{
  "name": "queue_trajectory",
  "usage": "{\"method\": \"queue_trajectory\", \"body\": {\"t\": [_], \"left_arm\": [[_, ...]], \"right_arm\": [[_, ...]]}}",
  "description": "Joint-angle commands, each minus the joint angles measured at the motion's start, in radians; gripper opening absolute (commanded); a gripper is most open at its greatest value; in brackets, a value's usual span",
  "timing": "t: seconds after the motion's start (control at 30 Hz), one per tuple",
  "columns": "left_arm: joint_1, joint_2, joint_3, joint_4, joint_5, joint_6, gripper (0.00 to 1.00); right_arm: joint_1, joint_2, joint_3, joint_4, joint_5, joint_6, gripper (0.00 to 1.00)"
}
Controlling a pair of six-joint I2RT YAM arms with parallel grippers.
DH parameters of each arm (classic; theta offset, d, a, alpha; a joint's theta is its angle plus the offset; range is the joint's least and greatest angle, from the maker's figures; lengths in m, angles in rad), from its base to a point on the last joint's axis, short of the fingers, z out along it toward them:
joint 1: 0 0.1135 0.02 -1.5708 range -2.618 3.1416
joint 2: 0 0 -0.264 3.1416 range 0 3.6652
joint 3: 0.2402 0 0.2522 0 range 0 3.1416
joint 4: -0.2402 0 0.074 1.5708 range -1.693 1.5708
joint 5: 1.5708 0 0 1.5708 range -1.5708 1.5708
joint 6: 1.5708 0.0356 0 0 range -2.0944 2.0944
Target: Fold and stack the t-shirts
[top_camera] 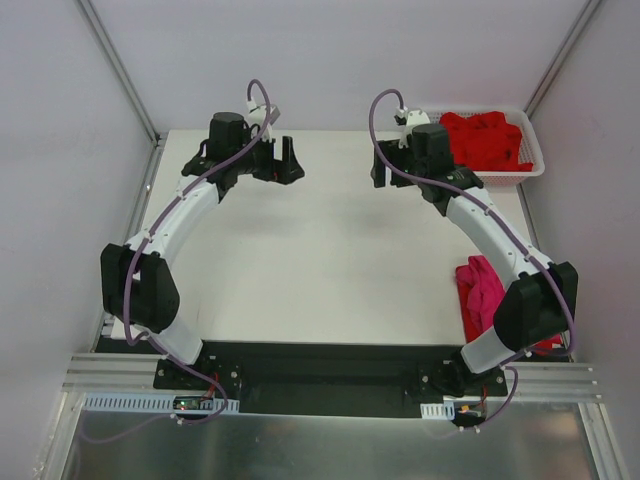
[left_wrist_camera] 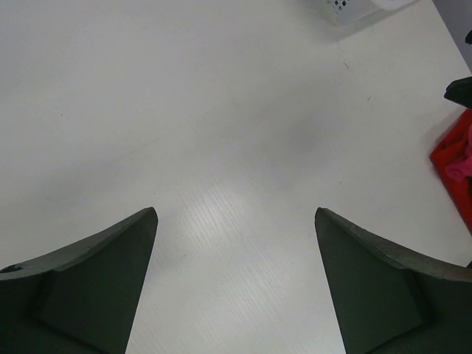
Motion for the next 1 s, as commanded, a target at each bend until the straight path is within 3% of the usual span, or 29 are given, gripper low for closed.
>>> {"method": "queue_trajectory", "body": {"t": [0.0, 0.1, 0.17, 0.33, 0.4, 0.5, 0.97], "left_arm": [[0.008, -0.021, -0.011, 0.037, -0.003, -0.023, 0.88], [0.008, -0.01, -0.013, 0.037, -0.011, -0.037, 0.88], [0.006, 0.0, -0.007, 0.036, -0.021, -0.055, 0.88], [-0.004, 0.017, 0.05, -0.074, -0.1, -0.11, 0.89], [-0.006, 0.022, 0.059, -0.098, -0.11, -0.132, 0.99], [-0.01, 0.011, 0.048, -0.112, -0.114, -0.17, 0.99], [-0.024, -0.029, 0.025, -0.113, -0.135, -0.154, 0.99]], "right_arm": [[0.01, -0.008, 0.021, 0.032, -0.079, 0.027, 0.84], [0.021, -0.01, 0.02, 0.012, -0.083, 0.017, 0.86], [0.028, -0.007, 0.026, -0.011, -0.082, 0.016, 1.0], [0.065, 0.006, 0.073, -0.107, -0.03, 0.039, 0.96], [0.067, 0.035, 0.128, -0.181, -0.036, 0.065, 0.96], [0.068, 0.062, 0.171, -0.25, -0.024, 0.105, 0.96], [0.068, -0.019, 0.075, -0.187, -0.117, 0.142, 0.96]]}}
